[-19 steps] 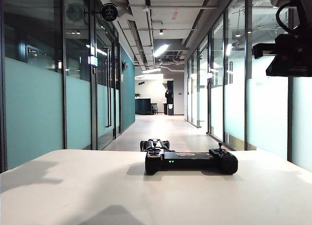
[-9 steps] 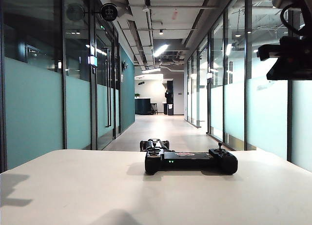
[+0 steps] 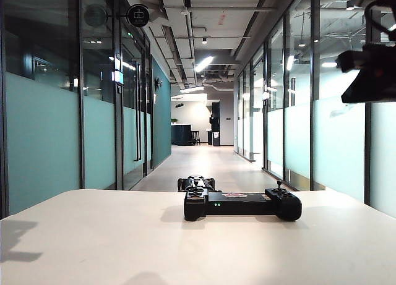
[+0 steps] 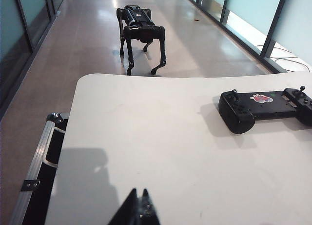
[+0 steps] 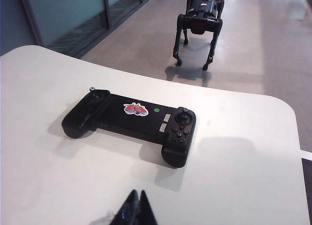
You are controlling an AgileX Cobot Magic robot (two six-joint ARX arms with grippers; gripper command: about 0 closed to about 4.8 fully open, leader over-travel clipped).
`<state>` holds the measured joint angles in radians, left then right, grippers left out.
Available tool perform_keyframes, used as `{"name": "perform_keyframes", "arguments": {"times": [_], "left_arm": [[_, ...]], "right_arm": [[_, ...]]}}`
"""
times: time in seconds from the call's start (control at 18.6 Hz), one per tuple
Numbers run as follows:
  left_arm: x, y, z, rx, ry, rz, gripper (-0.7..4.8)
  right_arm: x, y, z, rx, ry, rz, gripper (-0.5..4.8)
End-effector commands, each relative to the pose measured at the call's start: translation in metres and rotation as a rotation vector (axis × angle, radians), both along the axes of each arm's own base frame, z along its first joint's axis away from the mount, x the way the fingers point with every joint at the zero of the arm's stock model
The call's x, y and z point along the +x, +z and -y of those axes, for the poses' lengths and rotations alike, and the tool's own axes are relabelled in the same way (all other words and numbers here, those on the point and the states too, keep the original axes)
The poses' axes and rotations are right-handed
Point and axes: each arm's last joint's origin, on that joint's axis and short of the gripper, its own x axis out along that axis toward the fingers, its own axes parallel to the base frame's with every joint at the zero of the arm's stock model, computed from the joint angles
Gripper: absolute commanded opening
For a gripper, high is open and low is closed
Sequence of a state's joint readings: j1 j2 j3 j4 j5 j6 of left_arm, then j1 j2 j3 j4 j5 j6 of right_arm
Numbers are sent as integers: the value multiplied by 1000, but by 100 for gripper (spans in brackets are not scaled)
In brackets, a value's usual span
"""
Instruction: Push the left joystick on the remote control sitting on the white table backward to make the robot dog back up in a straight line until it returns close to you.
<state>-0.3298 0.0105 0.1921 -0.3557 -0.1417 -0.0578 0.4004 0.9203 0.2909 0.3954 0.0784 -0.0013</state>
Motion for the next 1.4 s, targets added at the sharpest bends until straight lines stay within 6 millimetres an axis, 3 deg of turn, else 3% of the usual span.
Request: {"name": "perform_keyframes", "arguments": {"times": [0.05, 0.27, 0.59, 1.13, 1.4], "left_arm": [[0, 2, 0, -8, -2, 12, -5], [0, 2, 0, -8, -2, 12, -5], [0, 2, 0, -8, -2, 12, -5], [0, 2, 0, -8, -2, 12, -5], [0, 2, 0, -8, -2, 11, -5]], "right_arm": [[-9, -3, 4, 10, 1, 9, -6], [-35, -23, 15, 30, -4, 6, -6], [-61, -33, 28, 42, -40, 58, -6], [-75, -25, 63, 60, -229, 205, -6], [-76, -31, 70, 62, -284, 240, -6]]}}
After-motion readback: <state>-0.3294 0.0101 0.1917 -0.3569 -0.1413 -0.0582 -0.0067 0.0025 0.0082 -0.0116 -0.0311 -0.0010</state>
